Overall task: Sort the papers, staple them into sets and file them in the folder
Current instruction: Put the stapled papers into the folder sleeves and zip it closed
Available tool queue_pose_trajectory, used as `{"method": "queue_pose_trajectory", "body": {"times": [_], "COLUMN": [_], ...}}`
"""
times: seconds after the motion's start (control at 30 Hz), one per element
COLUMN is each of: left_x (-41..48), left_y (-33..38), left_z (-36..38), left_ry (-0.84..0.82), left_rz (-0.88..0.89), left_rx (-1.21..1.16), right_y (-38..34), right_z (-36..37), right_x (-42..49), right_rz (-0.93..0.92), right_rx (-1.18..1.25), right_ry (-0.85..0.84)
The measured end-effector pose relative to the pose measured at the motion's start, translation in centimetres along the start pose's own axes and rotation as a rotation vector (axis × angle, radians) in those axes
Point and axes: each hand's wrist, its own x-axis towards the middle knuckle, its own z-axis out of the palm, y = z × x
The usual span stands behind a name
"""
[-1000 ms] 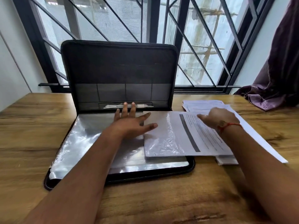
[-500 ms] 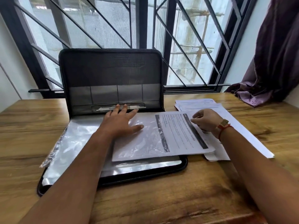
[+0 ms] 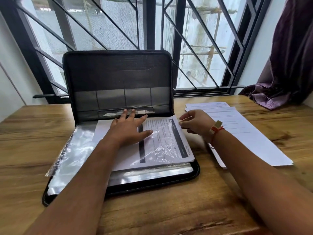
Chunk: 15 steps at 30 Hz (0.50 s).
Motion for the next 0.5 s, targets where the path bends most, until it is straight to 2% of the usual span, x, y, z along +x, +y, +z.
{"method": "queue_pose_trajectory", "body": {"times": [0.13,0.5], "left_x": [0.2,0.2], "left_y": [-0.1,-0.1], "left_z": [0.1,0.2], "left_ry": [-0.003,-0.018], "left_rz": [-0.002,-0.005], "left_rx": [-0.006,-0.018], "right_y": [-0.3,-1.1], "right_z": [0.9,1.6], "right_x": [-0.5,-0.6], "right_rz": [-0.003,0.175], "right_rx": [0.053,0.290], "right_ry": [-0.017,-0.181]}}
